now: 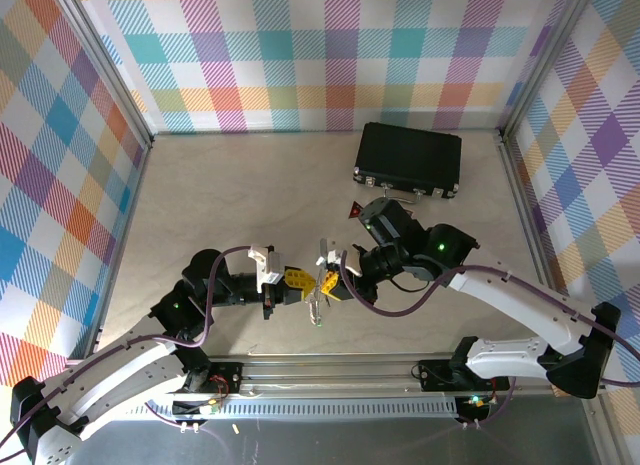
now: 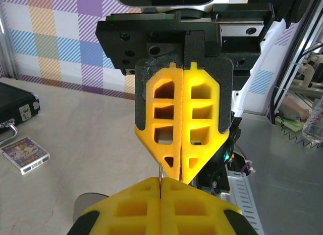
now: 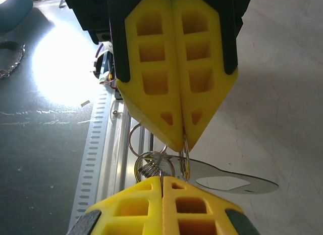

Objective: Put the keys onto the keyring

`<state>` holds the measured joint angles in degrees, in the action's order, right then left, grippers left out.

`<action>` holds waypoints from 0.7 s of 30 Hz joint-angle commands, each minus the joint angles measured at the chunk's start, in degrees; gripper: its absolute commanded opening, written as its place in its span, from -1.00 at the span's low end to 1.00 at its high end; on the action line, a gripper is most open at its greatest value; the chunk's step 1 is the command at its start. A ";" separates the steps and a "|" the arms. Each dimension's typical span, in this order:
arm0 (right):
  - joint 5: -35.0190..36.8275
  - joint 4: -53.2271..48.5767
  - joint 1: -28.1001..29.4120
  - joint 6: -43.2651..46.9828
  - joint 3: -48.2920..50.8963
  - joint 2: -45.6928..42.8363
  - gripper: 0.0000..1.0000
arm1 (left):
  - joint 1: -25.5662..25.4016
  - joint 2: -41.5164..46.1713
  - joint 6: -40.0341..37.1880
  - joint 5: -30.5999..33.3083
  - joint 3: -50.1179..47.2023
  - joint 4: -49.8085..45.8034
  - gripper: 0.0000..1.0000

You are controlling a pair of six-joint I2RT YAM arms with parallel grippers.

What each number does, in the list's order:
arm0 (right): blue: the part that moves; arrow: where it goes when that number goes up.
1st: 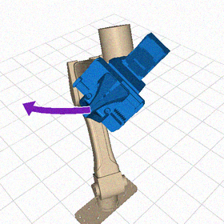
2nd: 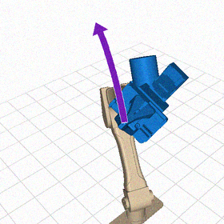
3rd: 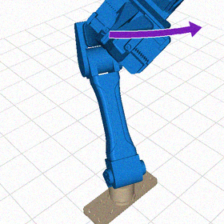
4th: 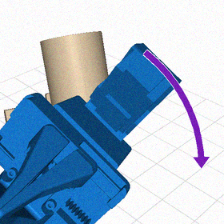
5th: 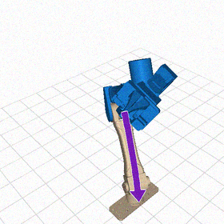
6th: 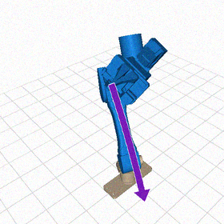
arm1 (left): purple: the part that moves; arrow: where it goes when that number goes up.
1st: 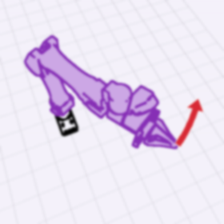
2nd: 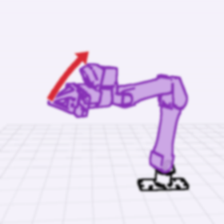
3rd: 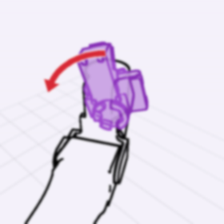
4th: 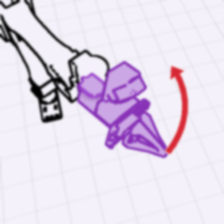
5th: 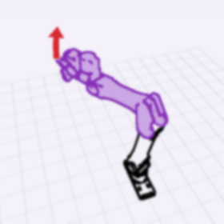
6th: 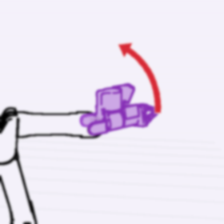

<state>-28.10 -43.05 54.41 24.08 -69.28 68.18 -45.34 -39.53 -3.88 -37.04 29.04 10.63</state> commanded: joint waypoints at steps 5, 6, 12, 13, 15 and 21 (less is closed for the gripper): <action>2.14 2.17 0.34 -4.09 0.17 -2.42 -1.00 | -0.57 0.99 0.51 -1.29 1.24 2.90 -1.00; 2.51 1.96 0.34 -5.31 -0.21 -2.25 -1.00 | -0.61 1.10 0.49 -1.28 1.12 3.07 -1.00; 3.50 2.09 0.34 -8.86 -0.87 -2.61 -1.00 | -0.54 1.38 0.42 -1.96 0.28 4.26 -1.00; 3.64 2.09 0.32 -9.45 -0.71 -2.99 -1.00 | -0.56 1.68 0.41 -2.19 -0.08 5.01 -1.00; 3.68 2.21 0.33 -10.83 -0.11 -4.06 -1.00 | -0.58 2.15 0.21 -2.55 -0.81 6.20 -1.00; 4.26 2.21 0.34 -14.26 1.92 -8.05 -1.00 | -0.58 3.81 -4.30 -3.34 -1.34 5.96 -1.00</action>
<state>-23.59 -41.93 54.41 12.53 -68.14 62.02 -45.34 -37.08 -4.75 -38.74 27.92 14.06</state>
